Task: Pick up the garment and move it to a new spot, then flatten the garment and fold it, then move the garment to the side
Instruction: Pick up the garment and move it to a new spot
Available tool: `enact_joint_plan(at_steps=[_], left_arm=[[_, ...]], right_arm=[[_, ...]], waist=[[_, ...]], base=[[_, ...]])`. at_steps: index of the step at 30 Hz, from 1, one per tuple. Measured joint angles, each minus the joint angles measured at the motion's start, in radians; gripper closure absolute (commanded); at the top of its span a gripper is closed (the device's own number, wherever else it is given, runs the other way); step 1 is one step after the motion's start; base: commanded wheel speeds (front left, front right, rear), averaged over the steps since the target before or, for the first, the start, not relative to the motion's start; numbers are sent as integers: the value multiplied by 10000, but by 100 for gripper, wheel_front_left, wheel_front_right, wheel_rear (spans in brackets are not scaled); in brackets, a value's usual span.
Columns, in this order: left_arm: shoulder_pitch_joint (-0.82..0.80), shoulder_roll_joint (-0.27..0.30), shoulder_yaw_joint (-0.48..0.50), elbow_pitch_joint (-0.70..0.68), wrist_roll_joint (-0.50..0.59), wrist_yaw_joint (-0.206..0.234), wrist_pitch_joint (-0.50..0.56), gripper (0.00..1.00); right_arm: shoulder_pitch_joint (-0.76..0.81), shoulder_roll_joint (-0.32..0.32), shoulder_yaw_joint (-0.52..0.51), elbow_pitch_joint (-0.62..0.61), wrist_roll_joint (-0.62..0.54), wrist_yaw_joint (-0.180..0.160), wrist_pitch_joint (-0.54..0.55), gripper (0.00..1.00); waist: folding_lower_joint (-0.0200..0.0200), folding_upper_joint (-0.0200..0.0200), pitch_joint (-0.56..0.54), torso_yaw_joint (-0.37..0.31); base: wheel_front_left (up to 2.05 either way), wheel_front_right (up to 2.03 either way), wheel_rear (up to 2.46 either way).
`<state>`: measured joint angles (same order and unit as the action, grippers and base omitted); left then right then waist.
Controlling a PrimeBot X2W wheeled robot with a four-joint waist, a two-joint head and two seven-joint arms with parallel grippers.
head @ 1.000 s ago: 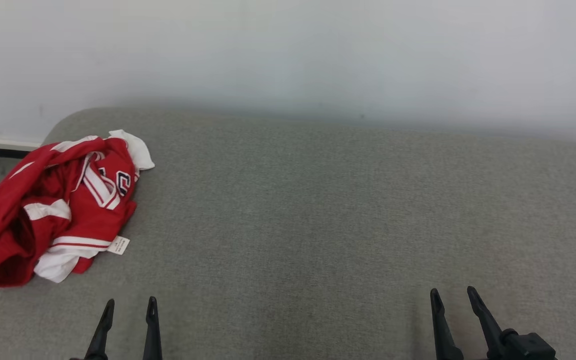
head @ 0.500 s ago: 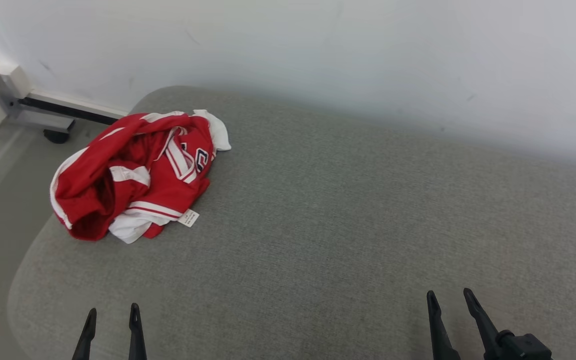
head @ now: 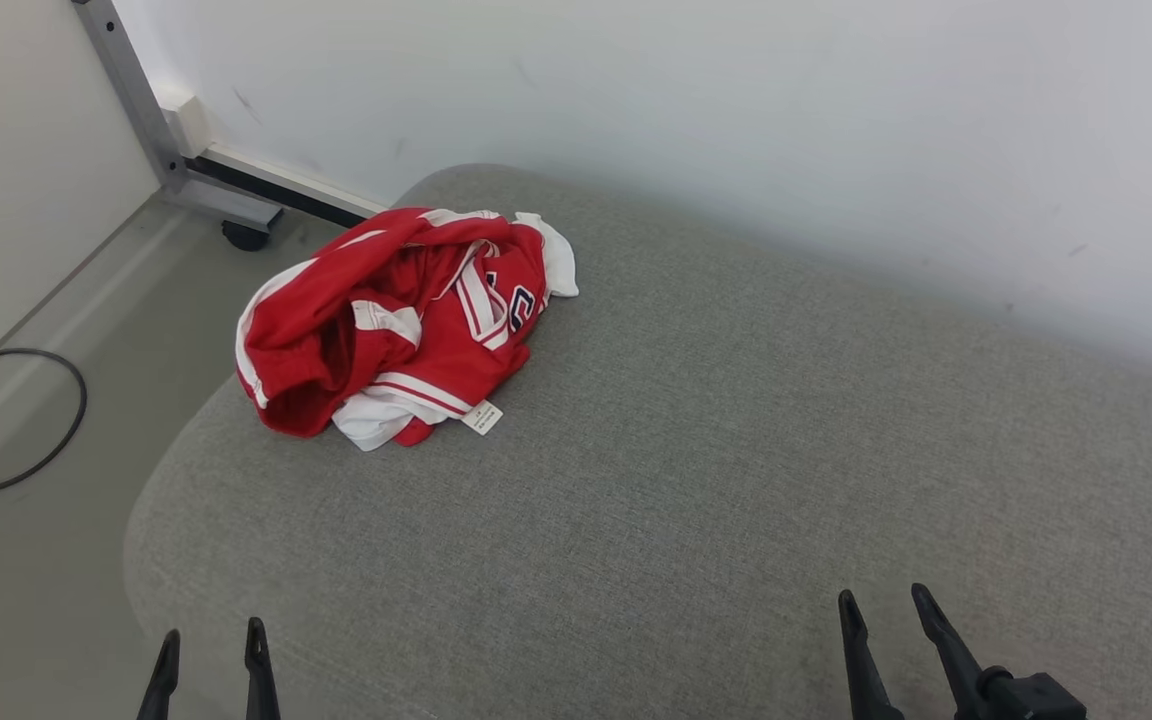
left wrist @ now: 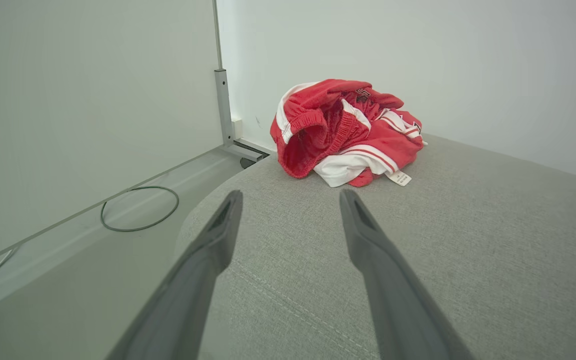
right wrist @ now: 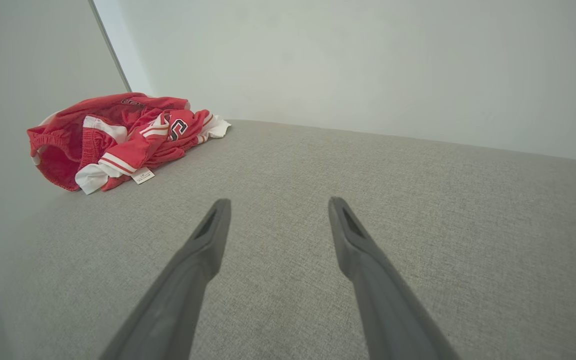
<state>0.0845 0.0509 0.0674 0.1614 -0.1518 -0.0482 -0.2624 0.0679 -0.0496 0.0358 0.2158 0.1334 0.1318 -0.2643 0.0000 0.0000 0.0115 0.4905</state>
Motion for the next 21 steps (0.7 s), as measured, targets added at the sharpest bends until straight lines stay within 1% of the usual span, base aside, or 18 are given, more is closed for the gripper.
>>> enact_joint_plan(at_steps=[9,15,19,21], left_arm=[[118,8,345,-35,-337,203,0,0],[68,2,711,42,-322,23,0,0],[-404,0,1057,35,-196,-165,-2,0],[-715,0,1302,115,-196,-343,0,0]], right_arm=[[-36,0,127,59,-29,0,0,0],[-37,2,94,54,12,0,0,0],[-153,2,98,29,-2,0,2,0],[-296,0,111,0,-25,0,2,0]], waist=[[0,0,-9,102],[0,0,-48,-61],[0,0,34,-371],[0,0,92,-585]], base=[[0,0,0],[0,0,0],[0,0,0],[0,0,0]])
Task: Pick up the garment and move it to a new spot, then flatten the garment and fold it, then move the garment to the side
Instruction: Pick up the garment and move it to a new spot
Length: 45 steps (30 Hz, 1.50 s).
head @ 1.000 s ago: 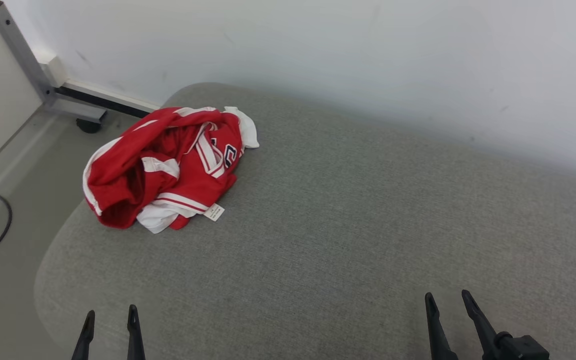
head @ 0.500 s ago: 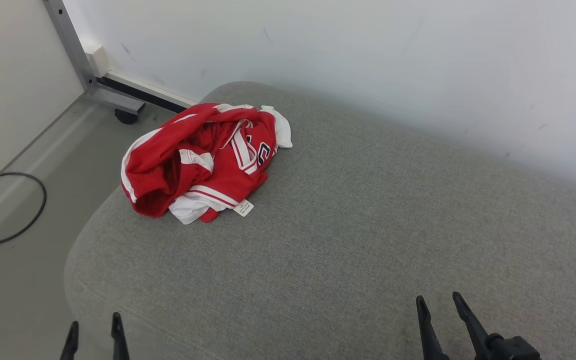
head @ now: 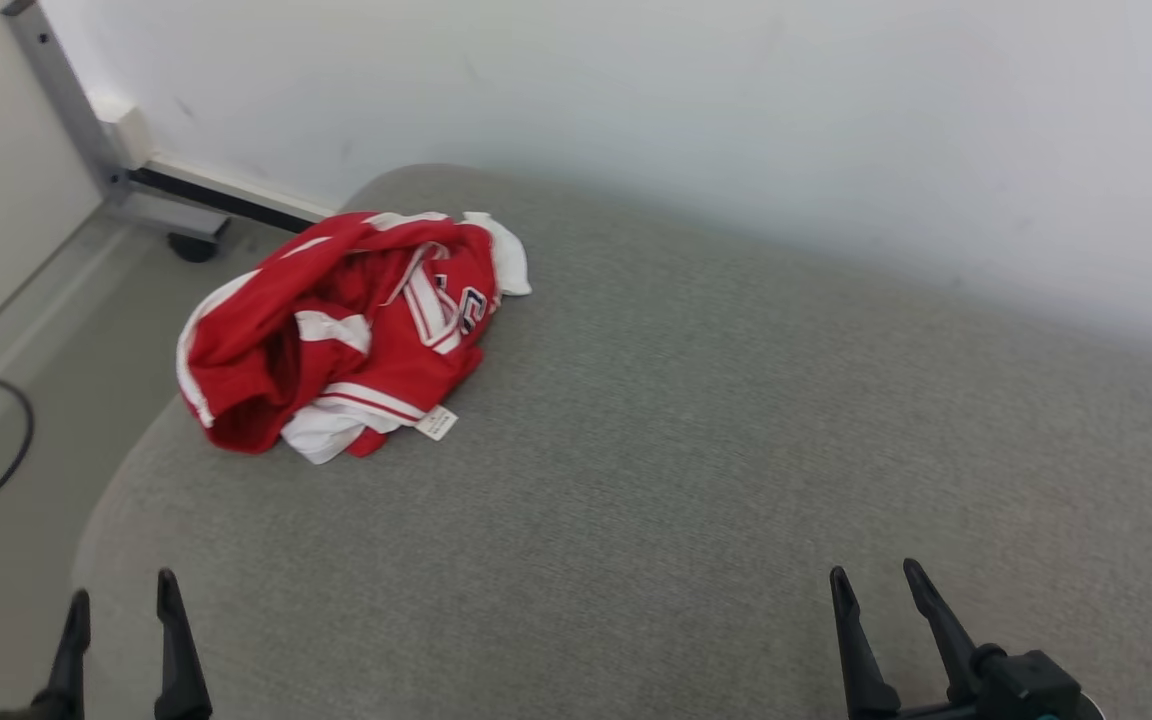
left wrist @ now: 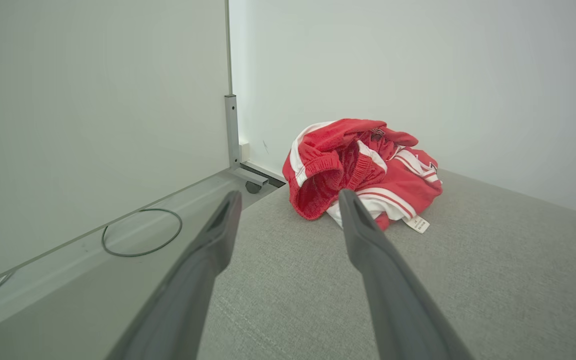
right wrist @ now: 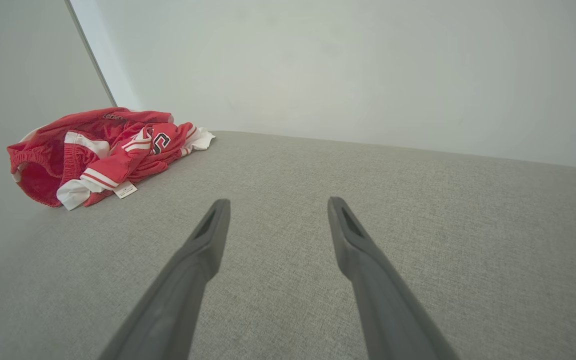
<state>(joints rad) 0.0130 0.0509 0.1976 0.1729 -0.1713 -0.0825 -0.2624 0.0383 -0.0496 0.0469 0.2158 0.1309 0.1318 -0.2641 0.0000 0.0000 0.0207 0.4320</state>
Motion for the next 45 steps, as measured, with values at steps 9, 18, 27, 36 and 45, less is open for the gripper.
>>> enact_joint_plan(at_steps=[9,18,27,36,45], left_arm=[[-1999,510,830,596,-69,-420,0,0],[-4126,1967,1348,1818,-871,-468,-2,0],[-5443,3875,1344,3657,-2307,-470,941,0],[-5772,5488,493,5354,-3323,-483,3229,0],[-6122,6090,-52,7083,-3310,-353,4487,0]], right_arm=[[-439,6,-430,-67,-98,0,-2,0],[-770,-8,-890,-184,-31,0,-2,0],[-1152,-2,-1018,-303,96,0,-2,0],[-1442,-8,-1078,-328,217,0,-2,0],[-1568,-8,-995,-347,272,0,0,0]], waist=[[1,0,400,-1337],[1,1,1023,-2700],[1,1,1722,-3704],[2,1,2571,-4495],[2,2,2938,-4975]], base=[[0,0,0],[0,0,0],[0,0,0],[0,0,0],[0,0,0]])
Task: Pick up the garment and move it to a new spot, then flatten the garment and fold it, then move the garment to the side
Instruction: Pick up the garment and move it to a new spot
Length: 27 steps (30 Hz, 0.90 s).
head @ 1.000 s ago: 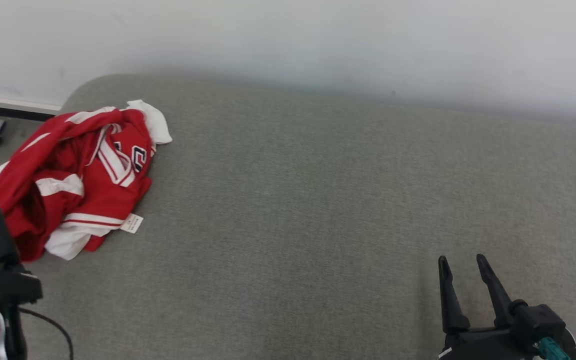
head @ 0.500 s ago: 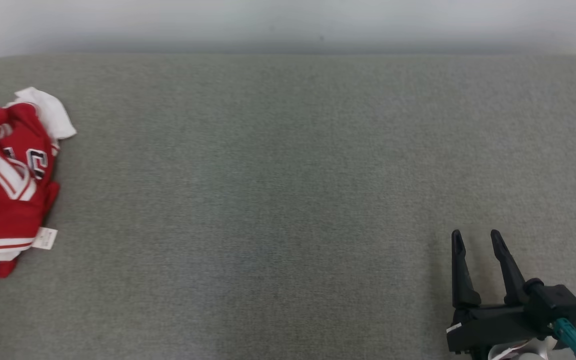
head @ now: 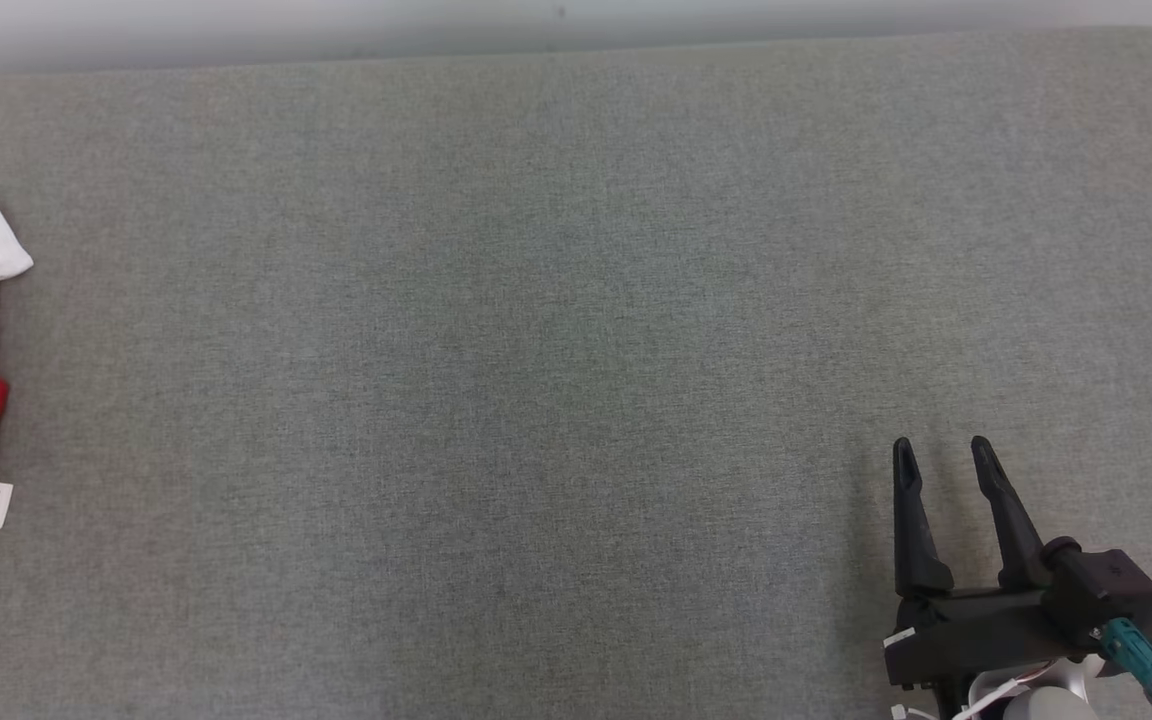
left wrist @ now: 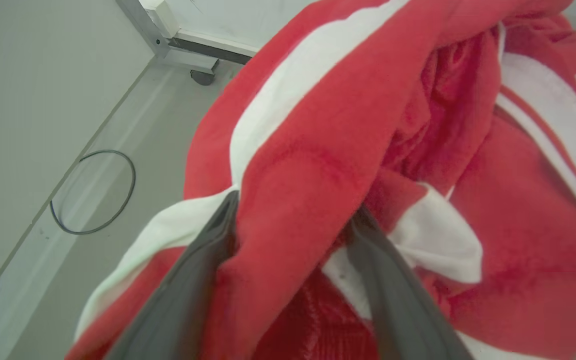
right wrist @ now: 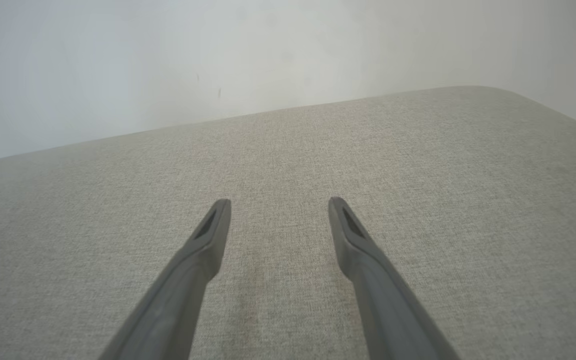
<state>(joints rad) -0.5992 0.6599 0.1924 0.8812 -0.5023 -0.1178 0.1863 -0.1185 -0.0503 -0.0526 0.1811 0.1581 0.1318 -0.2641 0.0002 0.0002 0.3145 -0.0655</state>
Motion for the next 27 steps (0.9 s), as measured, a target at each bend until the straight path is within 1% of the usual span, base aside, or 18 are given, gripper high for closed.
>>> enact_joint_plan(at_steps=[1,2,3,4,6,9,15,16,19,24,27], left_arm=[[-26,46,-142,105,102,-4,82,0],[-45,77,-244,219,178,-4,105,16],[-77,107,-324,343,238,-4,205,75],[-121,123,-412,437,272,-6,213,100],[-218,138,-581,548,351,-13,173,100],[-346,148,-738,637,439,-46,-278,100],[-1037,221,-1080,328,677,-65,-1599,100],[-1390,217,-1258,77,708,-69,-1988,100],[-1929,150,-1613,-336,744,-117,-2518,100],[-2768,-56,-2383,-1329,683,-117,-2987,100],[-3183,-182,-2826,-2142,468,-117,-3080,100]], right_arm=[[-1,2,-6,6,0,0,-2,0],[-2,0,-21,13,0,0,-2,0],[-1,0,-36,13,-2,0,-2,0],[2,0,-58,13,-6,0,-2,0],[8,0,-113,27,-31,0,-2,0],[81,0,-180,54,-59,0,0,0],[267,4,-240,138,-63,0,-2,0],[387,2,-215,167,-23,0,-2,0],[523,-4,-184,205,2,0,-2,0],[593,2,-107,245,19,0,-2,0],[613,4,-63,255,81,0,-2,0]], waist=[[0,0,-10,-17],[0,0,-31,-23],[-2,0,-57,-23],[-3,-1,-84,-18],[-2,0,-144,3],[-3,-1,-271,58],[-3,-1,-620,250],[-3,-1,-766,336],[-3,-1,-992,468],[-3,-1,-1364,617],[-4,-2,-1536,604]], base=[[0,0,0],[0,0,0],[0,0,0],[0,0,0],[0,0,0],[0,0,0],[0,0,0],[0,0,0],[0,0,0],[0,0,0],[0,0,0]])
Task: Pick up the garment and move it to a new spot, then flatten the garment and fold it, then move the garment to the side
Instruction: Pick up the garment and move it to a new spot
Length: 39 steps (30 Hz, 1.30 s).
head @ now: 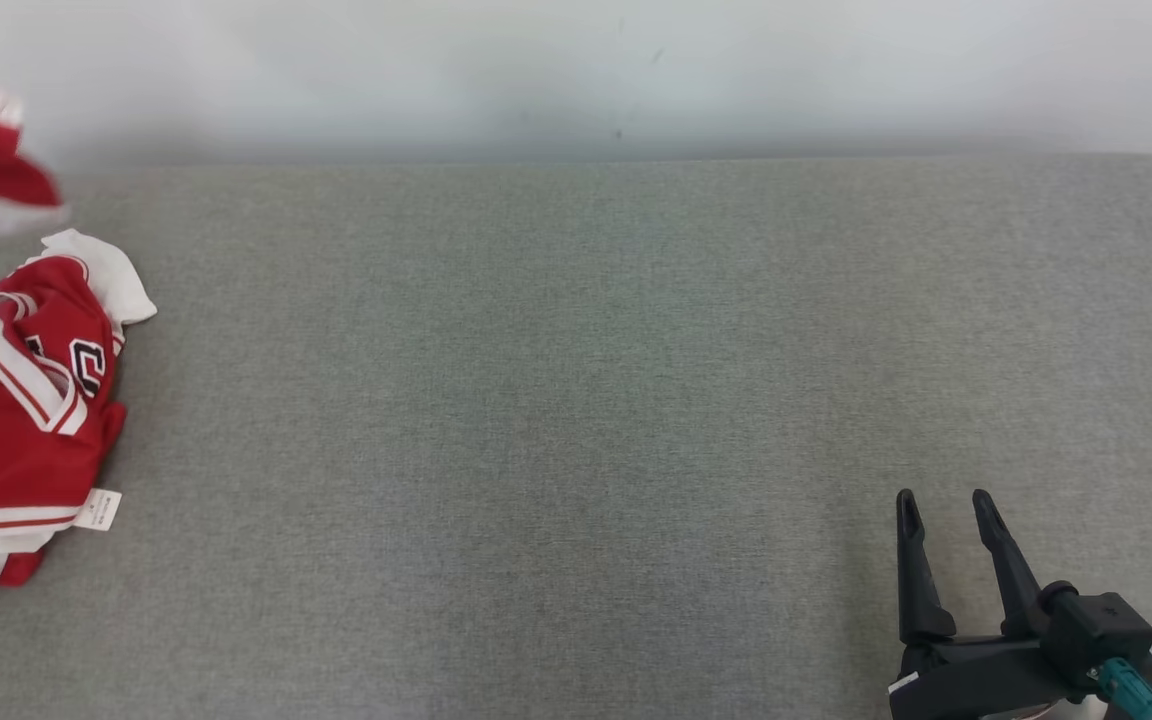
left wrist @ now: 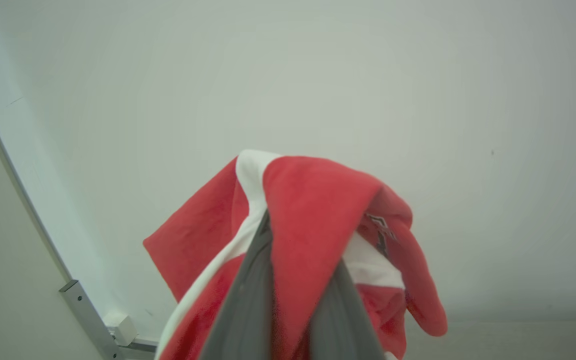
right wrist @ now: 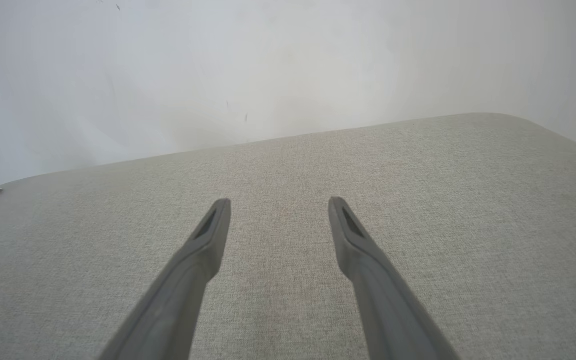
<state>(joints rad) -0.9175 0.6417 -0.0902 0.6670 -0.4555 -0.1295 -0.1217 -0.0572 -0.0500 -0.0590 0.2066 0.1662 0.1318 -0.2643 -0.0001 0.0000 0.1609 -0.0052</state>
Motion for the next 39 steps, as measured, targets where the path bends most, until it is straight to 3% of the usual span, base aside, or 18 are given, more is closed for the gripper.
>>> enact_joint_plan(at_steps=[13,23,31,39], left_arm=[[-438,-1553,-1432,-3273,-541,75,777,100],[377,-3235,-2541,-4142,-752,422,874,100],[1610,-4280,-3653,-3668,-700,435,616,100],[2587,-4976,-4332,-1193,-819,316,73,100]], right_arm=[[146,-2,148,59,192,0,0,0],[154,-6,174,92,291,0,0,0],[104,-2,240,96,347,0,0,0],[-164,0,449,31,341,0,0,0]], waist=[[1,-1,-163,-1103],[1,0,-21,-2243],[2,0,272,-2601],[2,0,367,-2543]], base=[[0,0,0],[0,0,0],[0,0,0],[0,0,0]])
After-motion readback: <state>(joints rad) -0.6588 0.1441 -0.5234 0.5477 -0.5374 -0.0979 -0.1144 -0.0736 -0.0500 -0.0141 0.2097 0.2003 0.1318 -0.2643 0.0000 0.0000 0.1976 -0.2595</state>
